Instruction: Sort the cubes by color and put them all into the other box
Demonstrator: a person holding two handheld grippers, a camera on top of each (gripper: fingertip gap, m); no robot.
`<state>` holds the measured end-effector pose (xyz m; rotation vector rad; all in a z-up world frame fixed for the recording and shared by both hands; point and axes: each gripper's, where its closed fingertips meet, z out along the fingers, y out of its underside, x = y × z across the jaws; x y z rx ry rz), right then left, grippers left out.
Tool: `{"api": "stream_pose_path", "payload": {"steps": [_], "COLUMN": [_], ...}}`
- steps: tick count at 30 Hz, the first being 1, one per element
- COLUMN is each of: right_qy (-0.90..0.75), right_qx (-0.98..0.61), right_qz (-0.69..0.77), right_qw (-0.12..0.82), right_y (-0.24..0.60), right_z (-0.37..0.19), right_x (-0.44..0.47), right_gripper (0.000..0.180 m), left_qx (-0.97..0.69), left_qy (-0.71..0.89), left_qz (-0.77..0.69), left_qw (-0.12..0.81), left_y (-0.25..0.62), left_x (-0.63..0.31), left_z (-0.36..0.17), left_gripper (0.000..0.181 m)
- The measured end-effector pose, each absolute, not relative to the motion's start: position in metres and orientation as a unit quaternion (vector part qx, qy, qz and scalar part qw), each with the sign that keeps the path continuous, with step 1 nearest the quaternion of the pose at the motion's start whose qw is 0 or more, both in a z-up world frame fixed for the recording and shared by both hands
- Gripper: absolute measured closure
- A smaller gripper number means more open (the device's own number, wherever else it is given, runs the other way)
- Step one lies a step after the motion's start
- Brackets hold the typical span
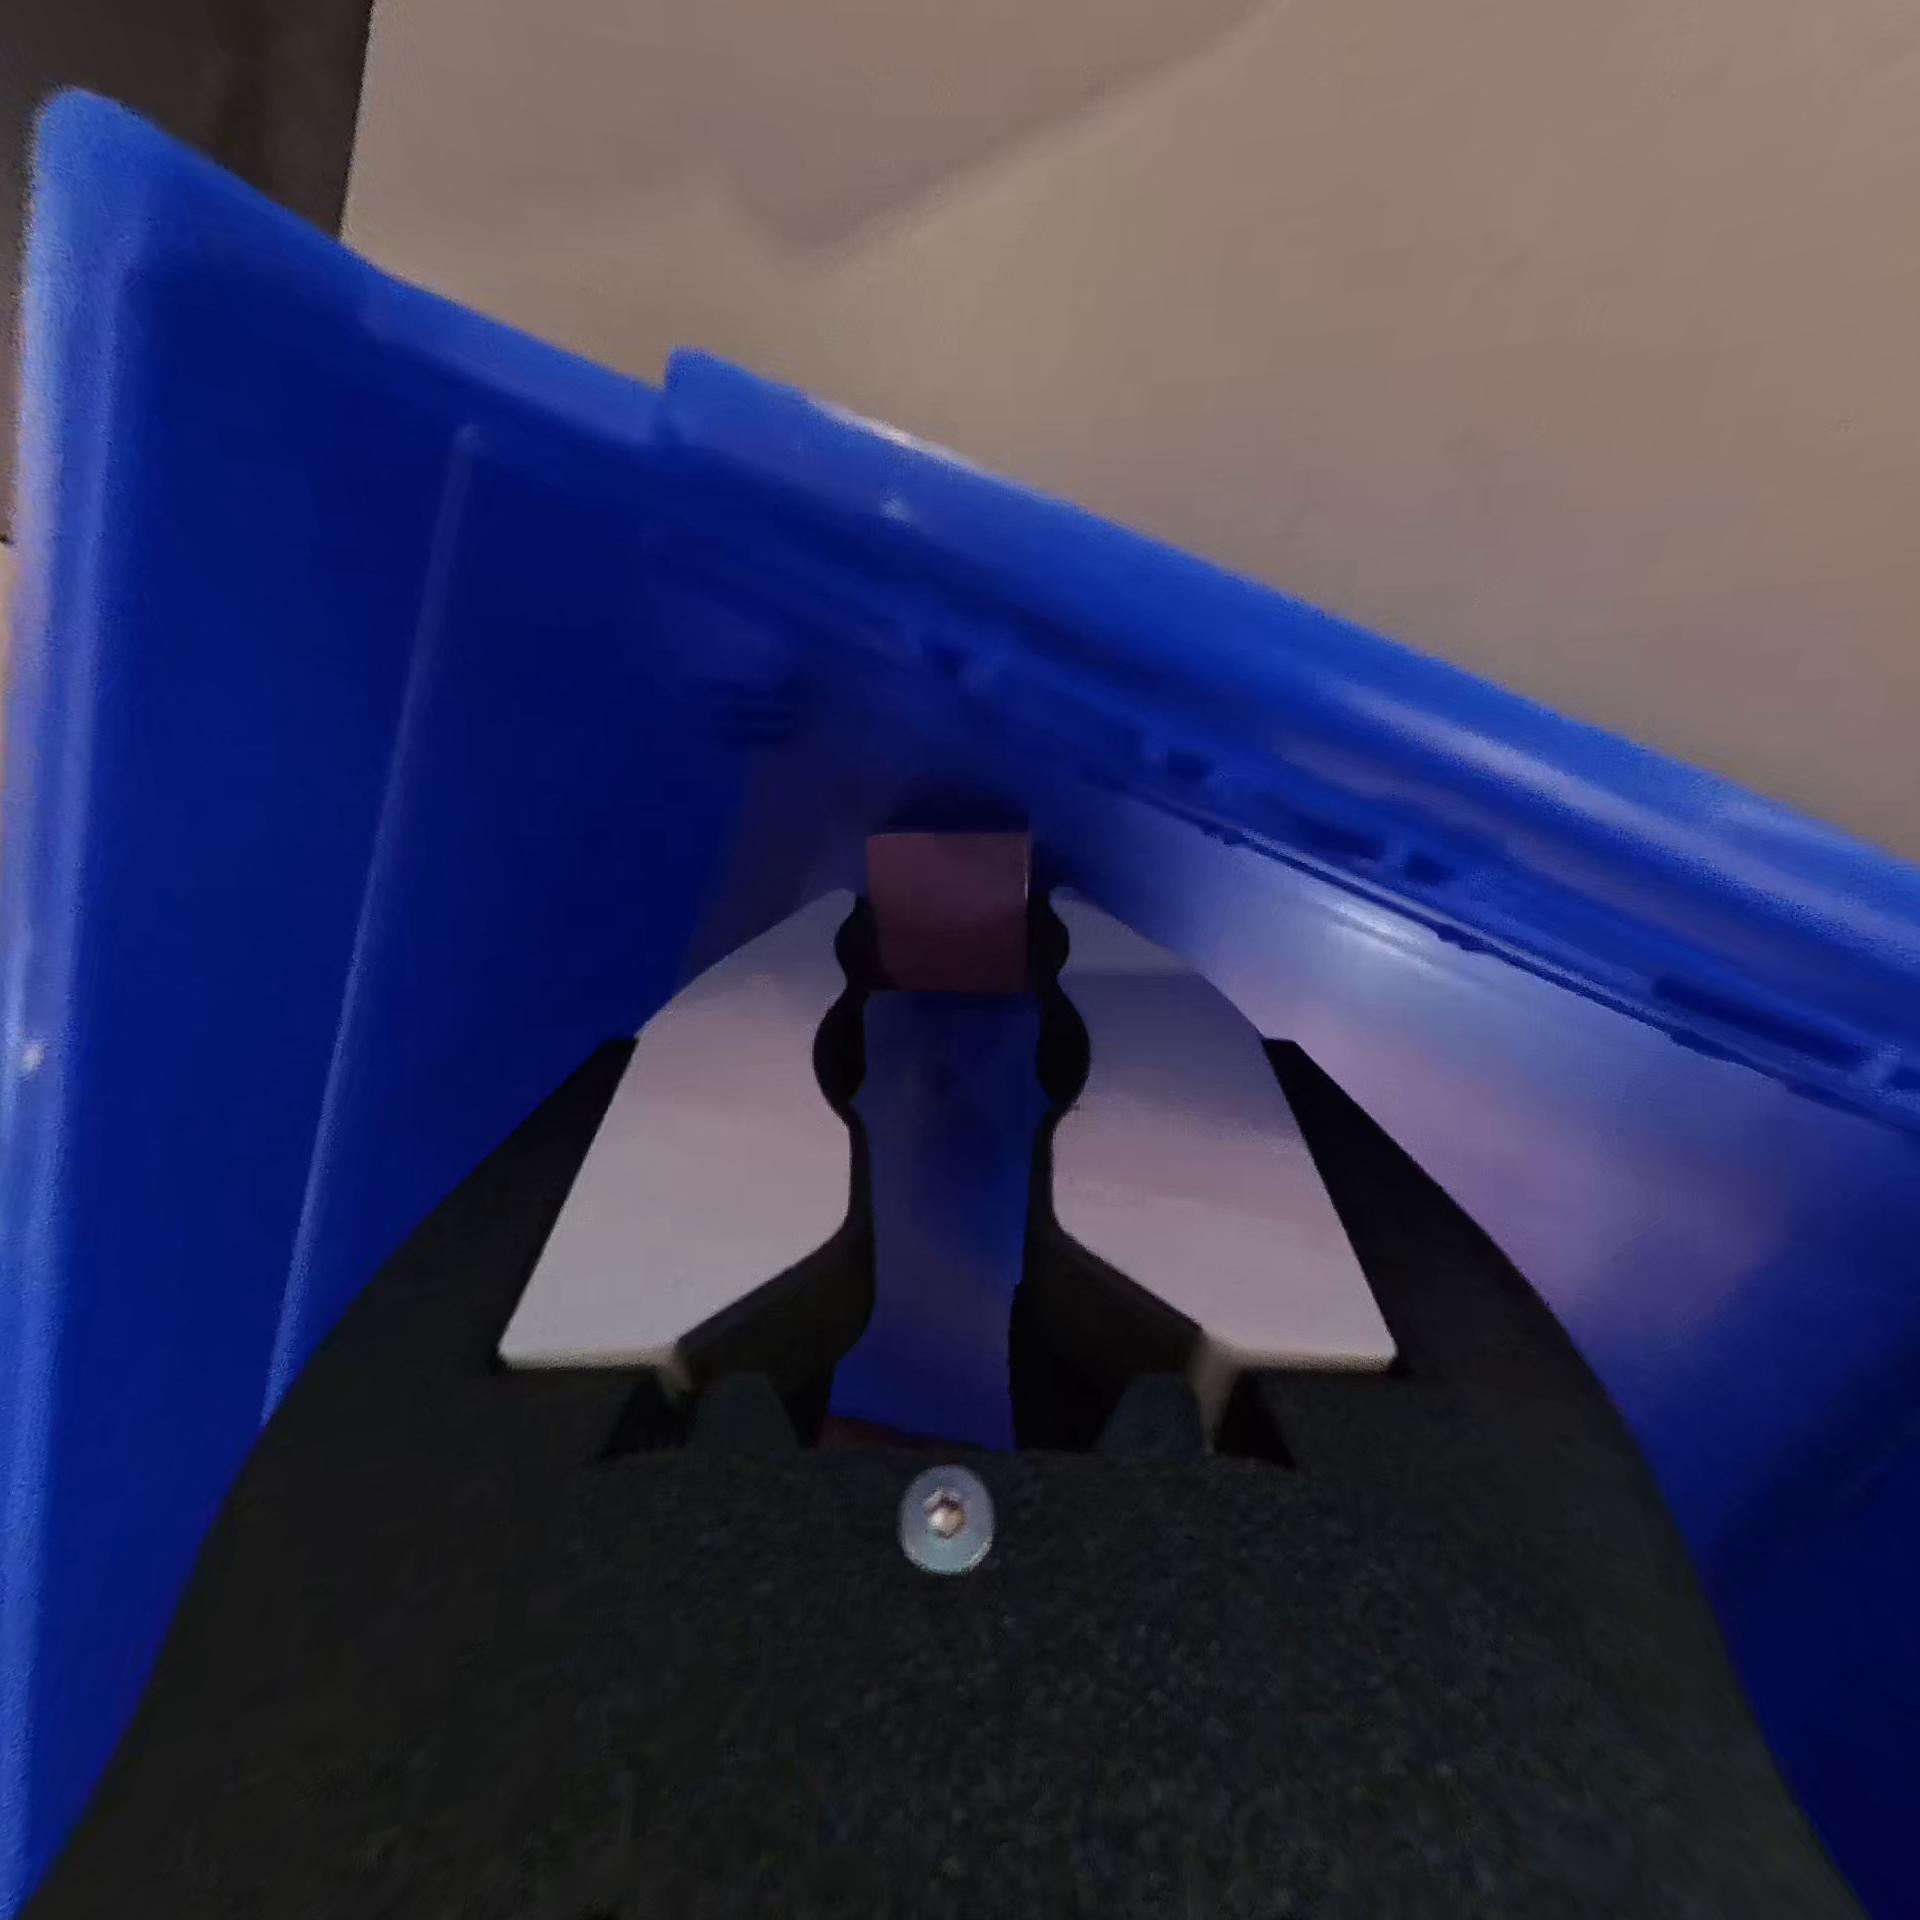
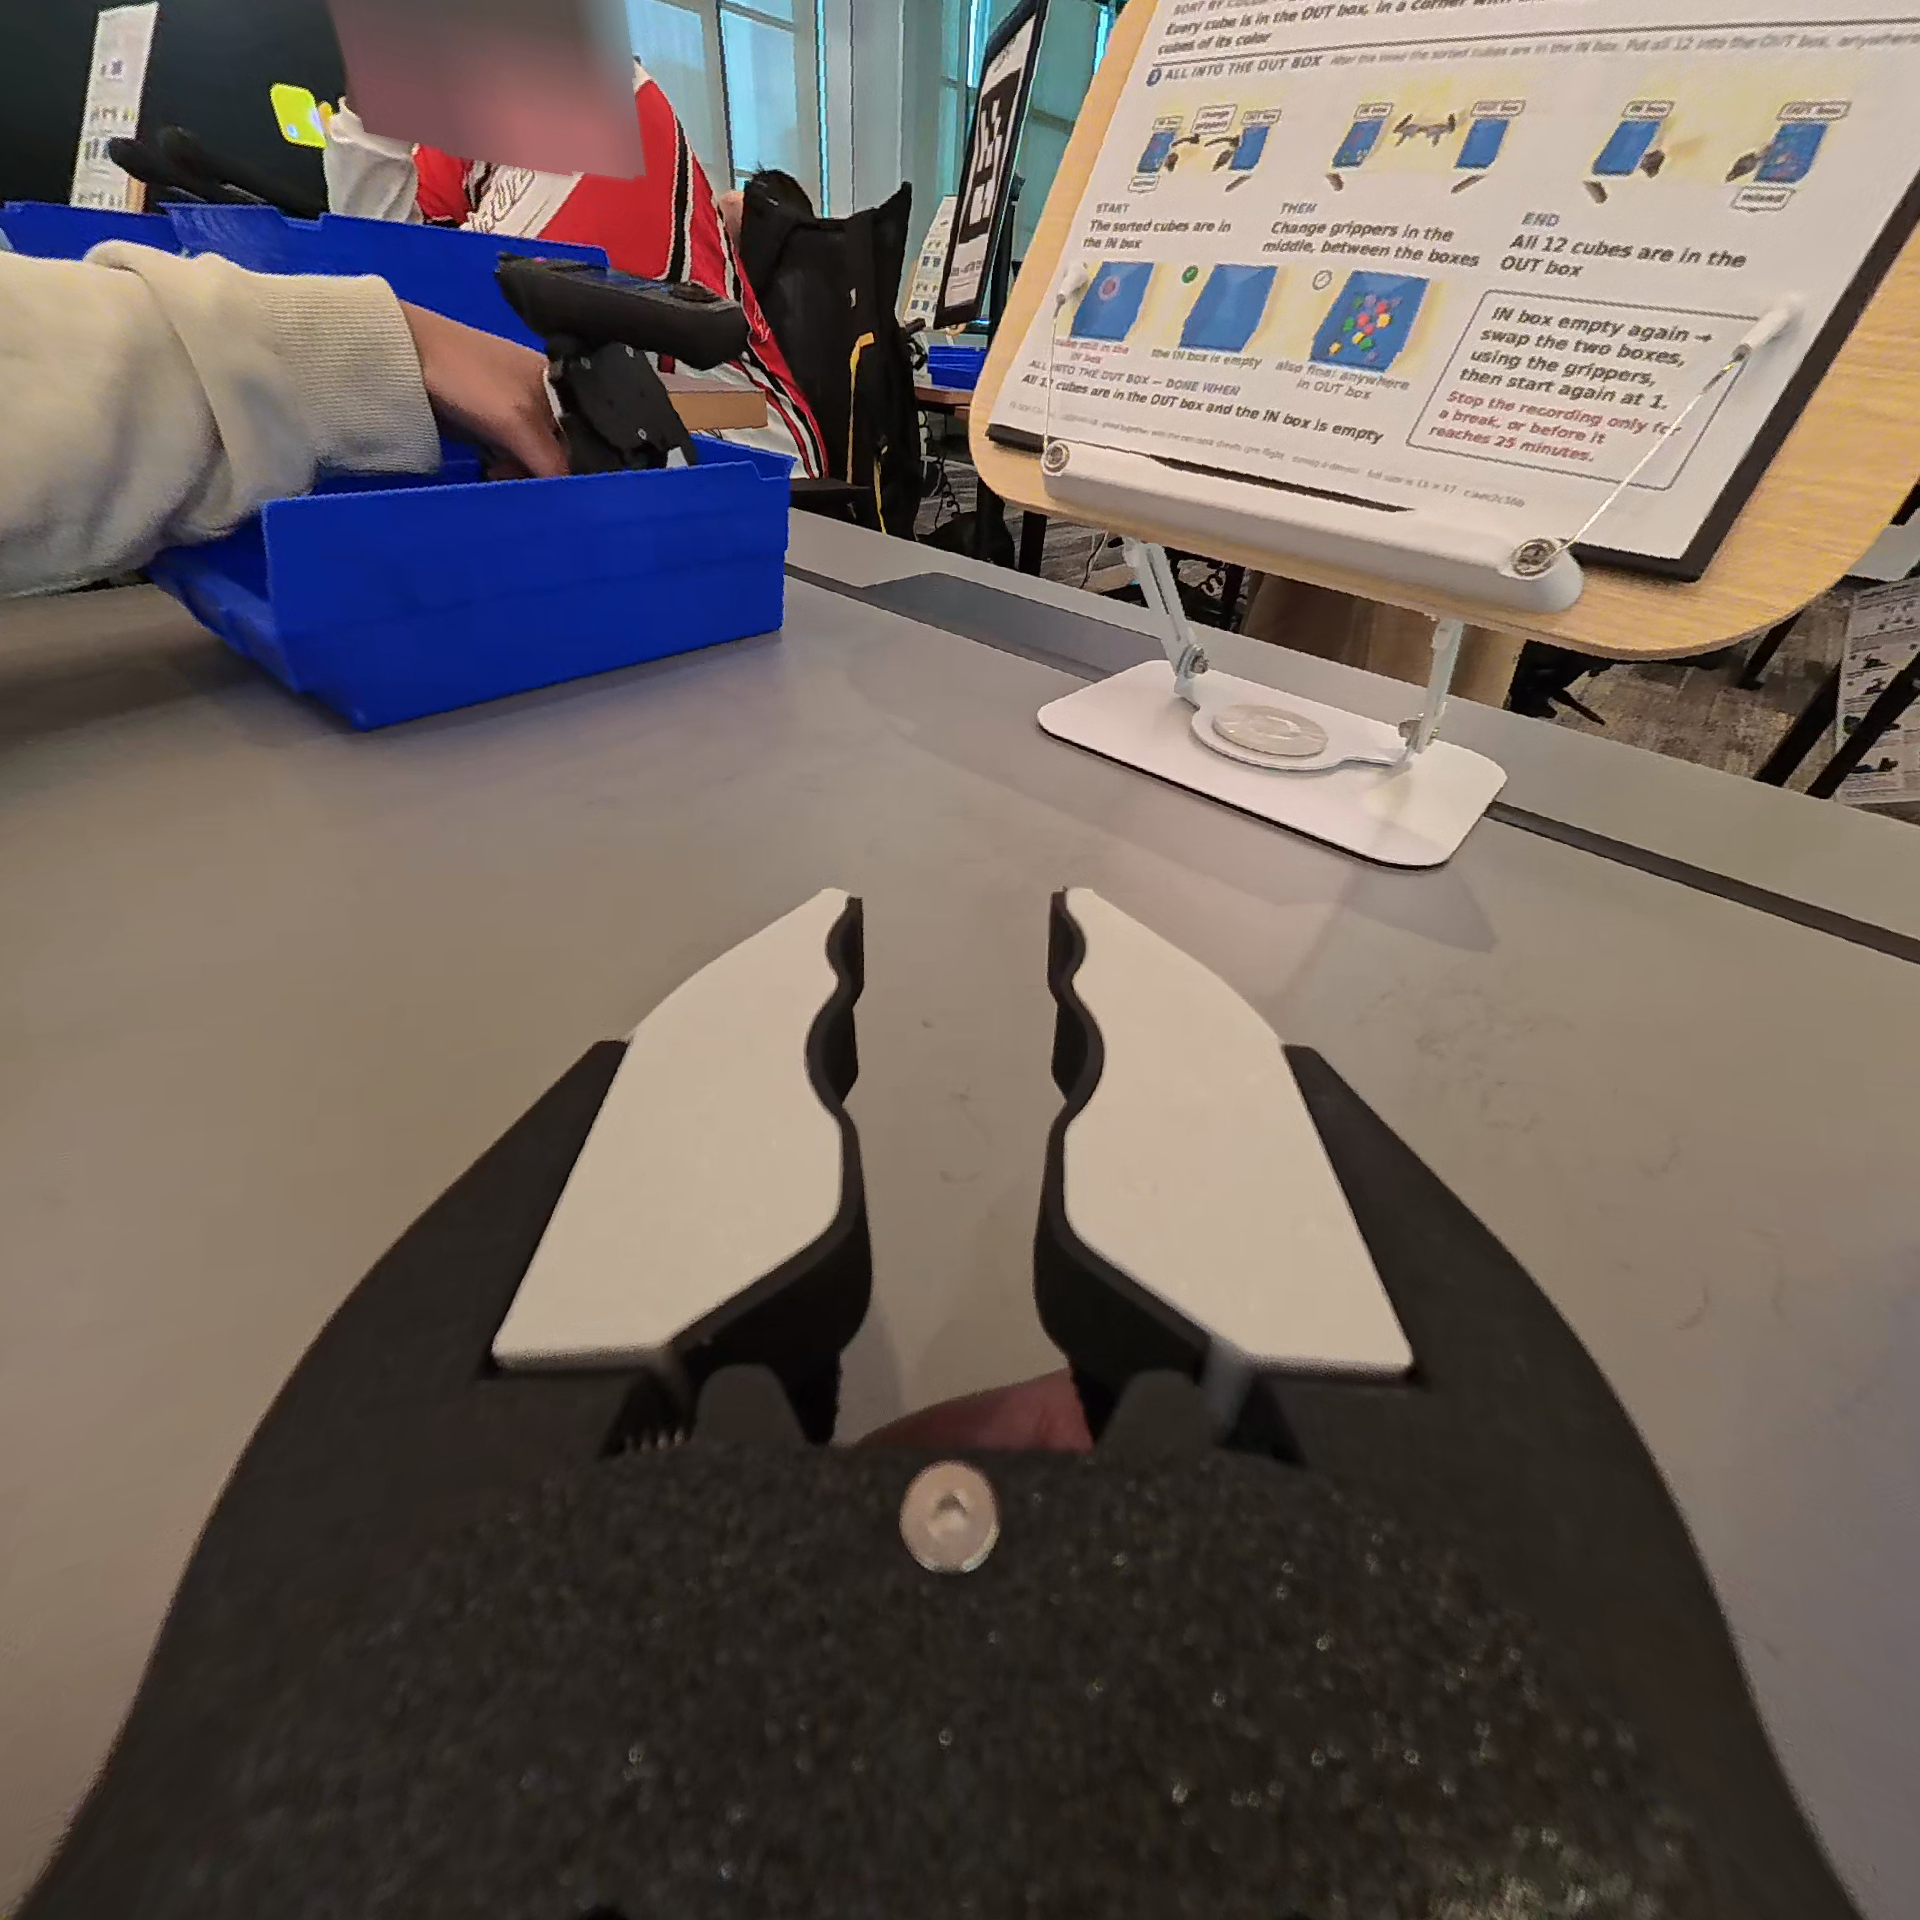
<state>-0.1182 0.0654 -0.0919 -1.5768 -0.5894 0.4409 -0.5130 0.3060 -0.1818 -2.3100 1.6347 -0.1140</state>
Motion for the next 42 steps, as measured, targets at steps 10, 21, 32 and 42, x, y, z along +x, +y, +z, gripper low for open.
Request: {"api": "stream_pose_path", "payload": {"steps": [10, 21, 32, 42], "right_qy": [-0.279, -0.219, -0.416, -0.555], "right_qx": [-0.672, -0.674, -0.535, -0.453], "right_qz": [0.203, 0.19, 0.201, 0.098], "right_qw": [0.655, 0.68, 0.708, 0.691], "right_y": [0.052, 0.059, 0.03, 0.036], "right_z": [-0.086, -0.075, -0.018, -0.005], "right_x": [-0.126, -0.1, -0.154, -0.18], "right_gripper": [0.148, 0.148, 0.139, 0.137], "left_qx": [-0.791, -0.79, -0.636, -0.565], "left_qy": [0.44, 0.351, 0.328, 0.303], "left_qz": [-0.081, -0.197, -0.59, -0.74], "left_qw": [0.417, 0.462, 0.374, 0.201], "left_y": [0.239, 0.078, 0.044, 0.022], "left_x": [-0.509, -0.372, -0.222, -0.172], "left_z": [-0.026, -0.061, -0.001, -0.009], "left_gripper": [0.151, 0.152, 0.152, 0.152]}}
